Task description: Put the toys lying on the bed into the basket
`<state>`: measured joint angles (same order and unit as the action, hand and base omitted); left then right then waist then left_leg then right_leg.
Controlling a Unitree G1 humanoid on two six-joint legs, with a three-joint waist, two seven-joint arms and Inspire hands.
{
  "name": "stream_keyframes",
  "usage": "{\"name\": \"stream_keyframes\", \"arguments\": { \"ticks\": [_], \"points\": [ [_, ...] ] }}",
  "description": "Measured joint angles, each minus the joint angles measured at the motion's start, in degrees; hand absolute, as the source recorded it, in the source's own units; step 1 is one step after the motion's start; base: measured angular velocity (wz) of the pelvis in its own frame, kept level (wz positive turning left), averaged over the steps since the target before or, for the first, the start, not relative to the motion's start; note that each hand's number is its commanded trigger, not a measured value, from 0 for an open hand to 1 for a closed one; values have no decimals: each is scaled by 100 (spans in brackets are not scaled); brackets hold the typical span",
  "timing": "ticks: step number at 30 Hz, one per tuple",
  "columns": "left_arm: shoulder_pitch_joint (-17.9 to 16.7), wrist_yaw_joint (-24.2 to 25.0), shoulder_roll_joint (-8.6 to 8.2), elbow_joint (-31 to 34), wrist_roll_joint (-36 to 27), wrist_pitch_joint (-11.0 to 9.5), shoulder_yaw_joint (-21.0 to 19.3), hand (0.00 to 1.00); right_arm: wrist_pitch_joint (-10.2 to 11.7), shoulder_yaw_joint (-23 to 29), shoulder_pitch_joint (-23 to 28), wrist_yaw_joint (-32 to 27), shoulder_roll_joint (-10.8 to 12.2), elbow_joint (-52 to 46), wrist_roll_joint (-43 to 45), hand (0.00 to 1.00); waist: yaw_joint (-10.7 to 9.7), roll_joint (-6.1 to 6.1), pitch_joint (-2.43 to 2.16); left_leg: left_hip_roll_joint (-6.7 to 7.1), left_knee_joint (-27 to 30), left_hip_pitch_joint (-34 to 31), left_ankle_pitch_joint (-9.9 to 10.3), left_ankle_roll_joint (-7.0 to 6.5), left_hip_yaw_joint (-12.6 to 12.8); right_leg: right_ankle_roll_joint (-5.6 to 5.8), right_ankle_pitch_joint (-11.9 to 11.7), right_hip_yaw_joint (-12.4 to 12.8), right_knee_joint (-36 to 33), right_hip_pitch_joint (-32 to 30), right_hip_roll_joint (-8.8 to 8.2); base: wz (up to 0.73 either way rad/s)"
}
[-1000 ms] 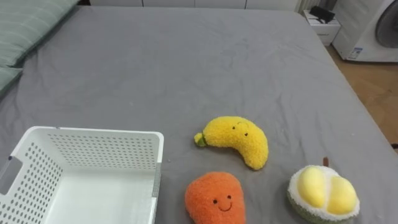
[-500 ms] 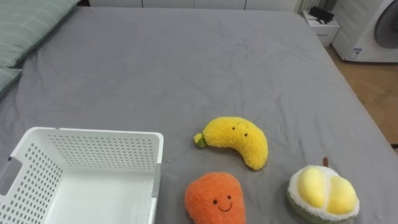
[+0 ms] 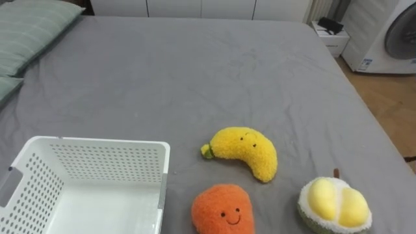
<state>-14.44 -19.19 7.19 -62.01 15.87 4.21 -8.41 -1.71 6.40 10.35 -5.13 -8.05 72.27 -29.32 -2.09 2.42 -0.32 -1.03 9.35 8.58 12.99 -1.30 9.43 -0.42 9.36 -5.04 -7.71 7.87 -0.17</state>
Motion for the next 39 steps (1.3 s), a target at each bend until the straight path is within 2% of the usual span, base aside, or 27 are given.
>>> {"name": "stream_keyframes", "arguments": {
  "ticks": [4, 9, 12, 13, 14, 16, 18, 20, 23, 28, 32, 39],
  "points": [
    [-44, 84, -10, 19, -10, -185, -279, 0, -85, 410, -10, -55, -1, 78, -245, 0, -57, 68, -8, 19, 0, -2, 0, 0, 0, -2, -1, -8, -20, 4, 2, 0],
    [-38, 87, -1, 18, -10, -260, -387, 0, -88, 463, -98, -189, -101, -70, -363, 0, -50, 112, 17, 17, -5, -3, 0, 1, 10, -2, -2, -21, -9, -3, 3, -1],
    [-44, 86, -2, 15, -11, -278, -385, 0, -85, 634, -209, -299, -183, -278, -151, 0, -57, 113, 18, 14, -15, 7, -1, 1, 67, -2, -2, 9, -11, -9, 8, -4],
    [-49, 88, -2, 17, -7, -284, -398, 0, -92, 737, -257, -401, -198, -424, 56, 0, -56, 141, 2, 12, -16, 9, -2, 2, 77, -4, -3, 15, -25, -18, 10, -5],
    [-52, 92, -4, 20, 6, -297, -443, 0, -82, 893, -270, -495, -203, -669, 231, 0, -53, 104, 25, 11, -19, 7, -2, 3, 90, -5, -4, 22, -21, -32, 12, -6],
    [-50, 99, -4, 21, 54, -314, -481, 0, -63, 1036, -314, -643, -249, -982, 394, 0, -56, 119, 19, 10, -15, 0, -5, 5, 99, -5, -4, 25, -20, -52, 11, -4],
    [-52, 62, -3, 17, 59, -334, -467, 0, -39, 1027, -363, -822, -303, -1284, 535, 0, -34, 117, 27, 4, 0, -33, -6, 7, 116, -11, -7, 24, -41, -100, 14, -4],
    [-40, 63, 11, 9, 126, -379, -474, 0, 22, 1026, -390, -1027, -319, -1751, 955, 0, 46, 132, 58, -1, -2, -47, -9, 12, 133, -13, -9, 31, -91, -131, 19, -4],
    [-5, 72, 12, 20, 122, -424, -440, 0, 90, 988, -464, -1193, -316, -2312, 1536, 0, 92, 144, 50, -1, 0, -109, -12, 14, 145, -17, -11, 32, -97, -207, 17, -1],
    [21, 58, 9, 16, 120, -408, -364, 0, 169, 736, -474, -1378, -315, -3560, 1652, 0, 133, 141, 48, -1, -15, -128, -12, 14, 144, -17, -11, 30, -97, -242, 17, 0],
    [-10, 61, 10, 25, 123, -379, -338, 0, 173, 713, -488, -1520, -296, -4427, 2307, 0, 130, 124, 44, -4, -13, -138, -16, 17, 139, -22, -15, 22, -102, -224, 16, 0],
    [-3, 55, 28, 42, 180, -293, -249, 0, 263, 357, -551, -1516, -303, -4665, 2523, 0, 228, 127, 41, -8, -1, -87, -15, 17, 127, -24, -16, 27, -102, -186, 14, 0]
  ]
}}
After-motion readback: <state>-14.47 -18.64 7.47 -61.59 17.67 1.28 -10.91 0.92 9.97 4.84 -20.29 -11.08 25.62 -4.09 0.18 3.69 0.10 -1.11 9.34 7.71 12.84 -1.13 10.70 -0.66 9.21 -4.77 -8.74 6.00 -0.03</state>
